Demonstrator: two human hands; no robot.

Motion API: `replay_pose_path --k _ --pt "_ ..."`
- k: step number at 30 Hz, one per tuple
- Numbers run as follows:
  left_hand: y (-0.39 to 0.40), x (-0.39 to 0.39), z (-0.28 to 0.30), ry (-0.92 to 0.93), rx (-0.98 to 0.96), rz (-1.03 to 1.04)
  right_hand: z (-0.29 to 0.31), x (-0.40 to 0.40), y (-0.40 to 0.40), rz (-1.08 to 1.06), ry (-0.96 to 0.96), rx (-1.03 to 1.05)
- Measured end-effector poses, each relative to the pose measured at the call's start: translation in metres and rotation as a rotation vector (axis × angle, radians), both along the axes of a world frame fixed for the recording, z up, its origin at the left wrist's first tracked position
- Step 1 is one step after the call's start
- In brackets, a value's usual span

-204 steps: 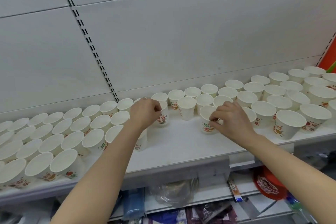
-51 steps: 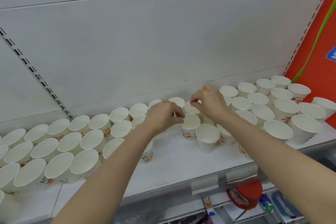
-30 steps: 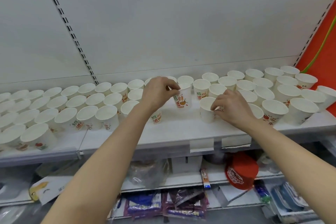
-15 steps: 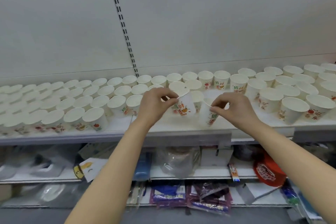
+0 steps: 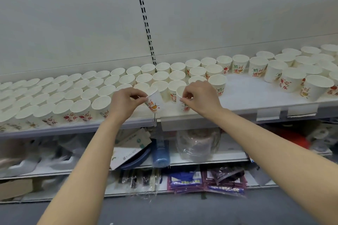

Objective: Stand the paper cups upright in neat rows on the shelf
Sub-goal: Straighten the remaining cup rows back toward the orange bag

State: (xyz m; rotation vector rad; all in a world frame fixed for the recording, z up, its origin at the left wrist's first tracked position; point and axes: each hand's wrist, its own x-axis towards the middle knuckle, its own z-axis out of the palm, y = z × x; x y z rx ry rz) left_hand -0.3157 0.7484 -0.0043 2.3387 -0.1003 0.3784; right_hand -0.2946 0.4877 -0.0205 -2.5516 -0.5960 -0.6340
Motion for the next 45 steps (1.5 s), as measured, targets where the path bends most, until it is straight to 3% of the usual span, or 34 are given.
replay_pose_path --k 17,30,45 --pt "0.03 0.011 -0.02 -0.063 0.399 -0.021 -0.007 0.005 0.075 -0.042 -0.015 -0.121" --pt "0.038 0.014 -0.031 -0.084 0.444 -0.083 -0.013 0.014 0.058 0.101 -0.028 -0.067" --pt "0.035 0.015 -0.028 -0.052 0.546 -0.064 -0.011 0.02 0.065 0.153 0.073 -0.204"
